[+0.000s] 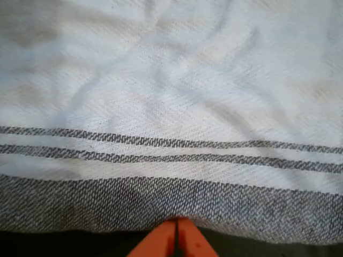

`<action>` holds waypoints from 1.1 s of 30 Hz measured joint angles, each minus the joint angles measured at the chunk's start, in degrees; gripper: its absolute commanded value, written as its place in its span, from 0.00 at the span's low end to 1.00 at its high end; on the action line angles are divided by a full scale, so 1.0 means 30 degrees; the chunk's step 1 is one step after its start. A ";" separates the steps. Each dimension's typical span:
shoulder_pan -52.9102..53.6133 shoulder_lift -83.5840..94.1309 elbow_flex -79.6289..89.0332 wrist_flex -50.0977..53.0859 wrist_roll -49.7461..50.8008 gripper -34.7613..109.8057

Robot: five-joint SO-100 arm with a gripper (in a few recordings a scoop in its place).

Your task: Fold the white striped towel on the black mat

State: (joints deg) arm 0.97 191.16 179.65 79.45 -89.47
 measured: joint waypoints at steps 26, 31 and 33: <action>0.0264 0.0000 0.0000 0.0000 -0.0645 0.24; 0.0059 0.0000 0.0000 0.0000 -0.0645 0.24; 0.0059 0.0000 0.0000 0.0000 -0.0645 0.24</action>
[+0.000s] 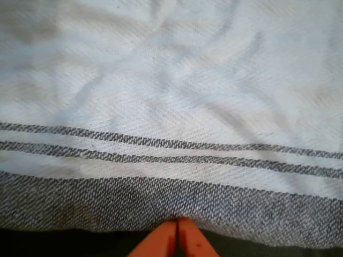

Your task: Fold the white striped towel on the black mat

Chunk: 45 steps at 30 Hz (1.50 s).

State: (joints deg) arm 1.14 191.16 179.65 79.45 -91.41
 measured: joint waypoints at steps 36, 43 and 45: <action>-0.1377 -0.5361 -0.4893 -0.3604 -0.0732 0.24; -0.3691 -1.1748 -0.9375 -0.5537 0.0645 0.24; -0.4453 -1.3242 -1.0811 -0.5566 0.1289 0.24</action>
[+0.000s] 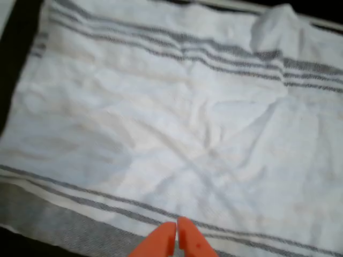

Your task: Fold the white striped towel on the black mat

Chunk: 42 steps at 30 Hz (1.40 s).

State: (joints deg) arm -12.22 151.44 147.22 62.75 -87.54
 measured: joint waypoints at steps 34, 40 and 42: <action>-0.7559 -2.4521 -2.1943 0.3662 1.1484 0.27; -0.7676 -2.7451 -2.5254 0.4424 1.2627 0.32; -0.7764 -2.8594 -2.6045 0.4600 1.3242 0.33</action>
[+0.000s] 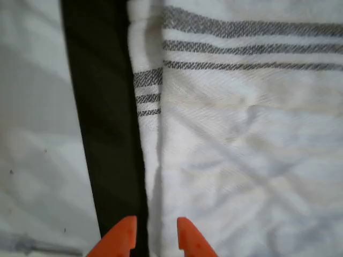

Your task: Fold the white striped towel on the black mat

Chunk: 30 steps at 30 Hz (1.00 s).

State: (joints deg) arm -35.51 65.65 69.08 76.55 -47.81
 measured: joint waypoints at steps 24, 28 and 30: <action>0.0850 -0.5801 -0.4277 0.1377 -0.0703 0.34; 0.0762 -0.5801 -0.4189 0.1172 -0.0908 0.30; 0.0732 -0.5801 -0.4043 0.0967 -0.0908 0.28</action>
State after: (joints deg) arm -33.31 48.25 56.95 79.45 -50.54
